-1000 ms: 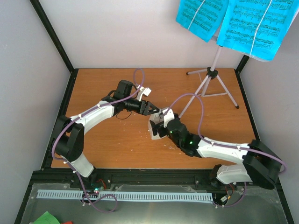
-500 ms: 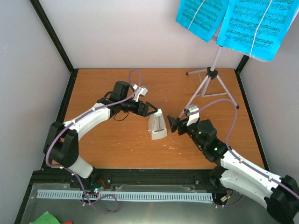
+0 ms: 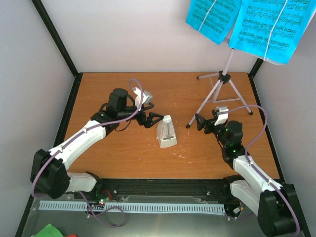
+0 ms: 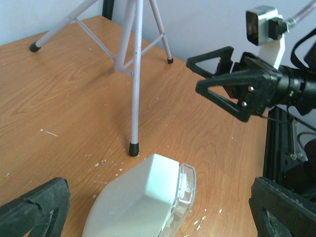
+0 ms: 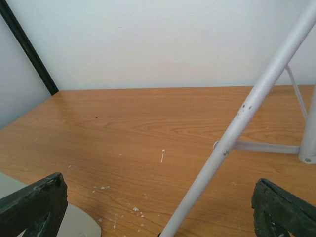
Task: Pack up the instrument practice props
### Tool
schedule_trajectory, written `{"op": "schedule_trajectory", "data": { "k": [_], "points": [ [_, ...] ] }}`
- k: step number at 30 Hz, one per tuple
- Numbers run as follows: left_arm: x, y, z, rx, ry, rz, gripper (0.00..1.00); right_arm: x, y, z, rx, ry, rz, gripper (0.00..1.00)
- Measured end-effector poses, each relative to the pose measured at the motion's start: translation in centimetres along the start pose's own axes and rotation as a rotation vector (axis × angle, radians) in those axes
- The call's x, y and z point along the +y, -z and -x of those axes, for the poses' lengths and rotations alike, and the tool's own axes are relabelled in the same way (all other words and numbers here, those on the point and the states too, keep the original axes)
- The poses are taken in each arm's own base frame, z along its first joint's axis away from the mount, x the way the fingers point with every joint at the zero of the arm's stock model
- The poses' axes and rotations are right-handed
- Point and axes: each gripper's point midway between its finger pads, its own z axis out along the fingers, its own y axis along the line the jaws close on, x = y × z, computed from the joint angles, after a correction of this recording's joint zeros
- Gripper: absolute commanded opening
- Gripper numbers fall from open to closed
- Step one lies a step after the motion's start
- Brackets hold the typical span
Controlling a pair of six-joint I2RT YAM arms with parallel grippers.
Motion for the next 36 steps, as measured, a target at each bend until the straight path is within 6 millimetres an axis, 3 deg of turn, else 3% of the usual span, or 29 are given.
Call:
{"op": "schedule_trajectory", "data": {
  "k": [6,13,17,20,28,36],
  "points": [
    [0.1,-1.5,-1.6,0.033,-0.051,-0.028,0.99,0.3,0.6,-2.1,-0.034,-0.037,0.060,1.00],
    [-1.5,-4.0,-3.5,0.088,-0.095,-0.102,1.00,1.1,2.1,0.9,-0.163,-0.004,0.075,1.00],
    [-3.2,-5.8,-4.8,0.130,-0.156,-0.131,0.99,1.1,2.2,1.2,-0.175,-0.001,0.072,1.00],
    [-3.4,-7.0,-5.4,0.154,-0.194,-0.115,0.98,1.0,2.1,0.9,-0.169,-0.003,0.070,1.00],
    [-2.7,-7.3,-5.6,0.162,-0.243,-0.061,0.73,0.9,2.1,0.5,-0.158,-0.007,0.069,1.00],
    [-2.4,-7.4,-5.4,0.153,-0.266,-0.040,0.63,0.9,1.9,0.2,-0.150,-0.009,0.067,1.00]
  ]
}}
